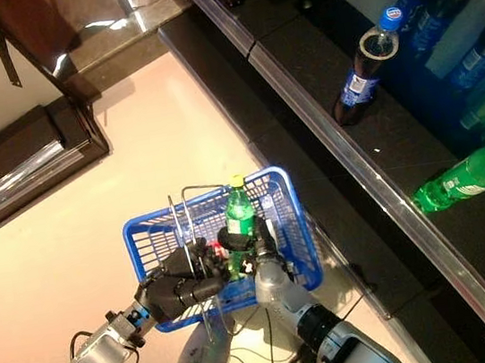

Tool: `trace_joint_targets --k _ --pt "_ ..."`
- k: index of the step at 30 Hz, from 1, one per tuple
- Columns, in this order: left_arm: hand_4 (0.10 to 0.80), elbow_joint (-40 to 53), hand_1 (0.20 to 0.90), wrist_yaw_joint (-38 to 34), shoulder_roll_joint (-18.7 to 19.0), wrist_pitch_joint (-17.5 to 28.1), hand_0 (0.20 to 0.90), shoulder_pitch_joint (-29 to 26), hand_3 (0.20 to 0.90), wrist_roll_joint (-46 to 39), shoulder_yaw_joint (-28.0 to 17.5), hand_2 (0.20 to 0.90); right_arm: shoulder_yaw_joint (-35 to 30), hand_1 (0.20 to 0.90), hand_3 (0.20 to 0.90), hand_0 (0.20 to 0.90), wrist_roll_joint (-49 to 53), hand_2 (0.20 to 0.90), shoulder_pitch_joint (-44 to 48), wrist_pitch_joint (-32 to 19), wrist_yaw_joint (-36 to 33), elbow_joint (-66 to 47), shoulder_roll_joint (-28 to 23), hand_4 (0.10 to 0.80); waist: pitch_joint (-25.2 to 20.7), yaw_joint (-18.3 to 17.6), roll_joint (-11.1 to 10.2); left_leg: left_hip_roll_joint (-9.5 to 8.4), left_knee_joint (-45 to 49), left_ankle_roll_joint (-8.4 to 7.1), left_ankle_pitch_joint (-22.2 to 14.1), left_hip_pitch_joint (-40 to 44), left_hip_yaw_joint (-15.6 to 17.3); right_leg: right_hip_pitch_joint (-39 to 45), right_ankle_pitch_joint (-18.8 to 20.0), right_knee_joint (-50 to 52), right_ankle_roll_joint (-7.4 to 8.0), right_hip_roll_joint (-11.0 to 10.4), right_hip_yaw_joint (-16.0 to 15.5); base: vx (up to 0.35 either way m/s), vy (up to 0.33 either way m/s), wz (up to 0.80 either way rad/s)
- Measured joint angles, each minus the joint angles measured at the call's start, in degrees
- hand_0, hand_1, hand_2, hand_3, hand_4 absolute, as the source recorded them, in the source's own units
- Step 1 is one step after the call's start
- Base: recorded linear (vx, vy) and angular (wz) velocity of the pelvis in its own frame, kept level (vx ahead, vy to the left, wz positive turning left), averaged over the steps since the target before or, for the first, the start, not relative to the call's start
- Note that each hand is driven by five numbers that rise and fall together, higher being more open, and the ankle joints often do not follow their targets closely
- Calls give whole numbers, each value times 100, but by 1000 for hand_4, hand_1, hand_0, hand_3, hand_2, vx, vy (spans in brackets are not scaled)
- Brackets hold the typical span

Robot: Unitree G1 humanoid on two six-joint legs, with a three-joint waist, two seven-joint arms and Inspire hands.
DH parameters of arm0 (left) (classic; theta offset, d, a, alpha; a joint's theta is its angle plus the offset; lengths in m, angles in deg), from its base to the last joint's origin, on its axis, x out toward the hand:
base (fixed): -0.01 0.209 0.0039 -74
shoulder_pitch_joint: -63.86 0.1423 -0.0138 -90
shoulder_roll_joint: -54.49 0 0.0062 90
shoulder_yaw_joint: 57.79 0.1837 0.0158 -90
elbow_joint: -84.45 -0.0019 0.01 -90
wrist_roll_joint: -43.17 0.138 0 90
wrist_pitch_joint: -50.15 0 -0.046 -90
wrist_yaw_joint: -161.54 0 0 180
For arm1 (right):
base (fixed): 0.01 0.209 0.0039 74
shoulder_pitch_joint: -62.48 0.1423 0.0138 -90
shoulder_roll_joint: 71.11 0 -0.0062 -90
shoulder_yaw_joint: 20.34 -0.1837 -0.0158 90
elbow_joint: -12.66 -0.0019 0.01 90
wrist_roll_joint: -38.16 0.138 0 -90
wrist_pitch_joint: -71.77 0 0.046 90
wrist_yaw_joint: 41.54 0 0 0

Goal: Pick up the drink and place into the basket.

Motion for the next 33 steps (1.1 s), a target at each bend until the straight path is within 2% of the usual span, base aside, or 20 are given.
trace_joint_targets --k 5,6,9,10,11,12,14,18,22,25,33 --pt "100 0 300 27 64 1 300 -8 200 0 -100 300 -138 300 200 300 797 300 44 -54 317 479 141 100 -1 65 -2 -4 -3 -1 13 -74 -9 -65 16 -6 28 2 -15 -8 -19 3" --pt "100 0 300 68 75 -10 300 -24 200 0 -113 300 -367 300 200 300 1533 300 57 -76 682 820 196 100 -1 136 -2 -3 -2 -1 13 -77 -9 -62 15 -19 28 4 -17 0 0 0" --pt "100 0 300 182 75 -189 300 -36 200 -6 -94 300 -511 300 200 300 2642 300 72 -57 1180 1086 188 100 -2 198 -4 -13 -22 4 10 -76 -19 -27 3 -49 21 -2 -27 53 -46 4" --pt "100 0 300 182 75 -189 300 -36 200 -6 -94 300 -511 300 200 300 2642 300 72 -57 1180 1086 188 100 -2 198 -4 -13 -22 4 10 -76 -19 -27 3 -49 21 -2 -27 79 -56 6" --pt "100 0 300 182 81 -317 300 -50 200 -102 -97 300 -564 300 200 300 3252 300 53 -42 1463 1107 180 100 -2 197 -4 -38 -23 21 27 -72 -34 -22 18 -52 46 -17 -34 -58 35 4" --pt "100 0 300 184 79 -349 300 -58 200 -151 -96 300 -598 300 200 300 3388 300 83 -29 1576 1136 188 100 -3 195 -6 -37 -30 23 37 -88 -33 -38 39 -79 64 8 -18 -58 33 6" --pt "100 0 300 184 62 -412 300 -102 200 -156 -89 300 -605 300 200 300 3565 300 115 -4 1694 1145 189 100 -3 193 -6 -48 -44 32 56 -88 -34 -28 64 -98 64 6 -17 -2 2 2" --pt "100 0 300 185 75 -417 300 -239 200 -162 20 300 -632 300 200 300 3814 300 255 372 1875 1183 153 100 -9 170 -18 -71 -53 45 59 -91 -31 -16 70 -129 54 -10 -14 2 3 1" --pt "100 0 300 192 98 -414 300 -282 200 -162 108 300 -568 300 200 300 3802 300 303 919 2152 1205 137 100 -45 173 -92 -124 -63 79 68 -93 -37 3 73 -156 77 -52 -14 37 -11 5" --pt "100 0 300 191 116 -412 300 -305 200 -161 198 300 -570 300 200 300 3803 300 361 1078 2248 1349 143 100 -50 162 -100 -149 -52 100 81 -102 -30 -28 146 -199 124 -49 -1 -20 14 1" --pt "100 -6 300 189 187 -412 300 -439 200 -163 259 300 -733 300 200 300 3892 300 618 1204 2248 1924 98 100 -56 156 -114 -175 -40 140 130 -213 -21 -73 222 -281 120 -43 -7 8 2 1"
